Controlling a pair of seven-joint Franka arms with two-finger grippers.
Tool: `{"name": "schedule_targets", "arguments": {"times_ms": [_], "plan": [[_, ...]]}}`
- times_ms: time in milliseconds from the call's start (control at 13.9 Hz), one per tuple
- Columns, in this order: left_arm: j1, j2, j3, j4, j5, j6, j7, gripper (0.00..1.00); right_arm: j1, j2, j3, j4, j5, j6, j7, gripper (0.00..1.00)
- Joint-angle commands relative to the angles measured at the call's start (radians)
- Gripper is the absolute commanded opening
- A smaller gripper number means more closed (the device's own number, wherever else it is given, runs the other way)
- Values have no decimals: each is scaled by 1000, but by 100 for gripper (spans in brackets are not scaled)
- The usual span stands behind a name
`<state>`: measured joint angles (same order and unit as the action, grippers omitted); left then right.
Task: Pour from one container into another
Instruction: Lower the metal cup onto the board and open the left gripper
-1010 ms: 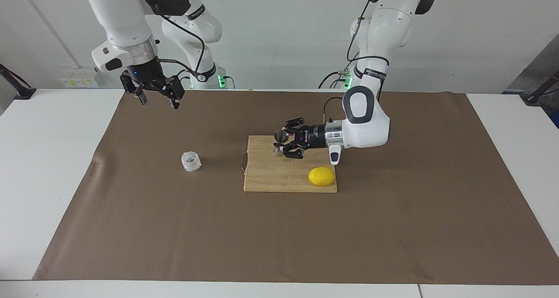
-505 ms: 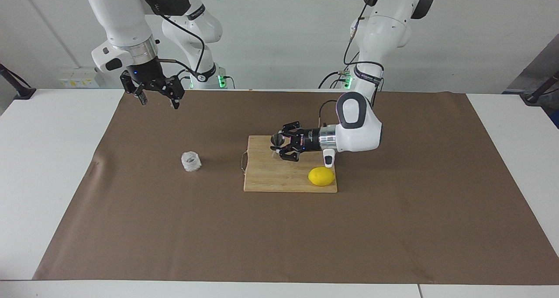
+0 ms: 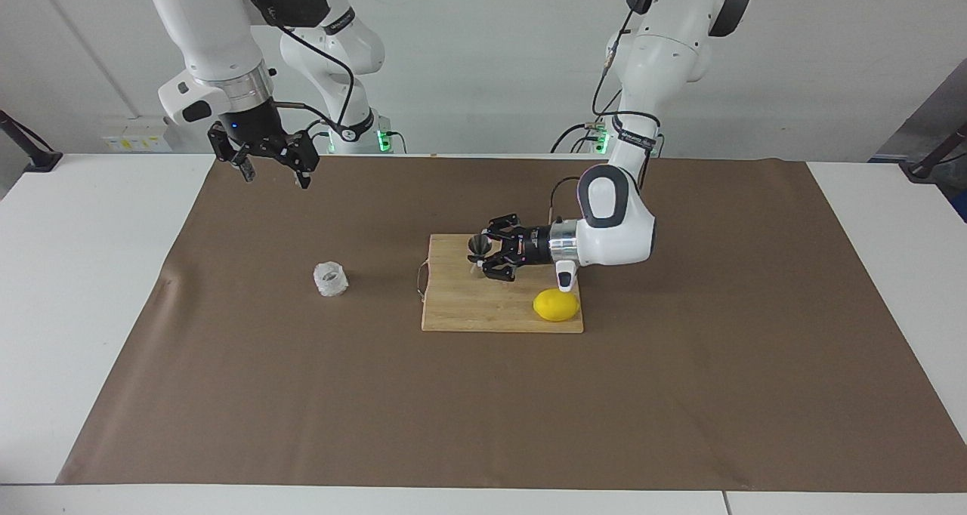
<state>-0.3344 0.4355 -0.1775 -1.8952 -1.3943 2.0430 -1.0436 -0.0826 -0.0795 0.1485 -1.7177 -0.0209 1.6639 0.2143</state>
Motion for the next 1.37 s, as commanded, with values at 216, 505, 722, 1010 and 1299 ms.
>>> {"name": "schedule_targets", "arguments": {"times_ms": [216,505,722,1010,1299], "plan": [[-14,-7,12,-22,-25,9,34,56,-13,-14,3,-8,9,-12,-12,100],[-14,-6,13,-13,-11,6,34,100,-13,-14,5,-8,9,-12,-12,100],[-12,-8,15,-7,12,-4,34,100,-13,-14,3,-8,9,-13,-12,100],[-3,-12,16,7,107,-52,20,100,-13,-13,3,-8,9,-12,-12,100],[-2,-15,18,36,240,-84,-59,100,-9,-14,5,-7,10,-36,-15,100]]}}
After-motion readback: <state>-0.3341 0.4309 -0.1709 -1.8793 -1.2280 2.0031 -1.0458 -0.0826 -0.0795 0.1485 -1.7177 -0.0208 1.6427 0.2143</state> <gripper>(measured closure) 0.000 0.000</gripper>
